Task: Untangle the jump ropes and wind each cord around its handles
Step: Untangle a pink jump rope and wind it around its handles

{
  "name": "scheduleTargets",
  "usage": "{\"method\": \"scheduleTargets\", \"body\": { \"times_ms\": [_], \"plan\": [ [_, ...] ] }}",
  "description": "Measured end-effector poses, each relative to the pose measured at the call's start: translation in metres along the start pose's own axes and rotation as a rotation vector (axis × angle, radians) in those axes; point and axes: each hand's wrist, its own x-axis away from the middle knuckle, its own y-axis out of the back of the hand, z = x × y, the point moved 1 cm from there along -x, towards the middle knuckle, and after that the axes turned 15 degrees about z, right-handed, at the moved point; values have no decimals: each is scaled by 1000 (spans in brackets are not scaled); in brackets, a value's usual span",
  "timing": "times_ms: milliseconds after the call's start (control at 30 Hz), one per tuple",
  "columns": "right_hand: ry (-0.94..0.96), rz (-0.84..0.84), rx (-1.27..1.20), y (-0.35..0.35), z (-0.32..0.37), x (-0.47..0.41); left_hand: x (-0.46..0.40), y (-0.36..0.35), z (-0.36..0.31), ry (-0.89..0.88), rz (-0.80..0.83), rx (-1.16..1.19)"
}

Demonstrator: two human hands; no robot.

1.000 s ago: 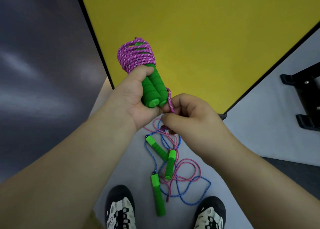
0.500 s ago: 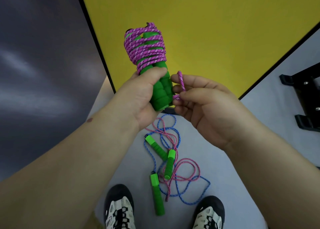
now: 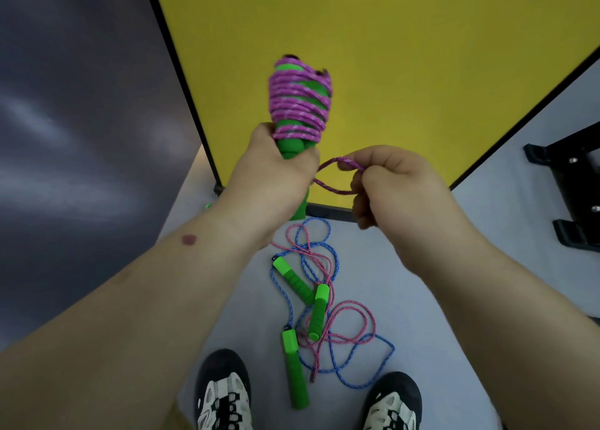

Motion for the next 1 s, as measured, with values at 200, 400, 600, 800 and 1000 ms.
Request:
{"method": "scheduleTargets", "body": {
  "times_ms": [200,400,600,800,1000],
  "plan": [
    [148,210,72,-2,7,8,1,-3,0,129,-9,-12],
    [280,300,222,-3,-1,11,-5,-2,-2,171,224,420],
    [269,286,151,0,-2,14,-4,5,0,182,186,472],
    [202,162,34,-5,-1,16,-3,0,3,81,23,539],
    [156,99,52,-9,-1,16,-5,-2,3,185,-30,635]
  ]
}}
